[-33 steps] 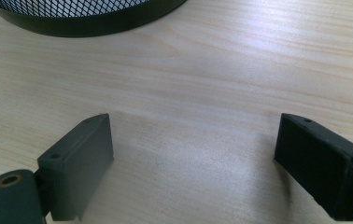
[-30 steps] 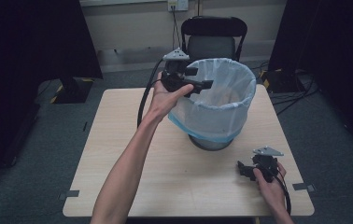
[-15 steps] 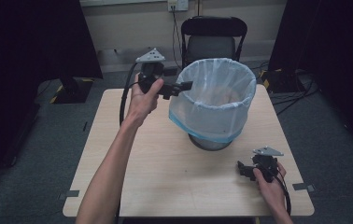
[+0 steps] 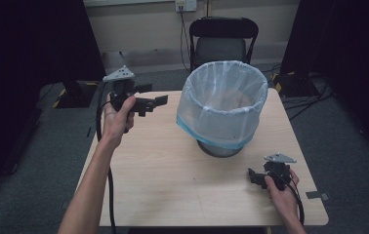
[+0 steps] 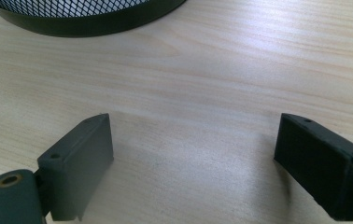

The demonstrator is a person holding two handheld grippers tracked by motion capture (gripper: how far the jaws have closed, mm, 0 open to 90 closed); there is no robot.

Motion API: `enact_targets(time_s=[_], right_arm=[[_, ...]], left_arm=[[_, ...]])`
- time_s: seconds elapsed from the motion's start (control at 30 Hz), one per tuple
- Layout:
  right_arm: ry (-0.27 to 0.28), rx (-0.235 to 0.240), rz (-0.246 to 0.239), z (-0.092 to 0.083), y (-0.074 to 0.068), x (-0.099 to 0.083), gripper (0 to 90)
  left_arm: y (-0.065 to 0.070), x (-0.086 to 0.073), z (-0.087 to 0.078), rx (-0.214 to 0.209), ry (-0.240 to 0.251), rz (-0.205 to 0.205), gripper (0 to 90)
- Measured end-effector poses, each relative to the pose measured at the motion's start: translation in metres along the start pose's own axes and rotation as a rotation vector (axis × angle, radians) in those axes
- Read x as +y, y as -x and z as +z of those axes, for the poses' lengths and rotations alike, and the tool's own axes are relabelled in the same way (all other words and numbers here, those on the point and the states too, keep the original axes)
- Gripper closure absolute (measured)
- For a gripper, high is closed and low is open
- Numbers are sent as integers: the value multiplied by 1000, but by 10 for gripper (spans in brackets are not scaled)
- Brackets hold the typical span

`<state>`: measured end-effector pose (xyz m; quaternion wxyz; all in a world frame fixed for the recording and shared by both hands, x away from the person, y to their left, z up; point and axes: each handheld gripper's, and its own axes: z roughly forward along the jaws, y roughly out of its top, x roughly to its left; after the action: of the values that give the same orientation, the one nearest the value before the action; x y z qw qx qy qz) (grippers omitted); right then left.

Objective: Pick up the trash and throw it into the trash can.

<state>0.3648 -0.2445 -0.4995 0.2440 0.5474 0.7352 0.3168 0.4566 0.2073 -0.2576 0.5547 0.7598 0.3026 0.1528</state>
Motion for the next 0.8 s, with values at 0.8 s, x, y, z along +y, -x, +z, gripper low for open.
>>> enact_targets(time_s=[0.8], right_arm=[[0,0,0,0,0,0,105]], left_arm=[[11,-95,-68,129,-55,20,158]])
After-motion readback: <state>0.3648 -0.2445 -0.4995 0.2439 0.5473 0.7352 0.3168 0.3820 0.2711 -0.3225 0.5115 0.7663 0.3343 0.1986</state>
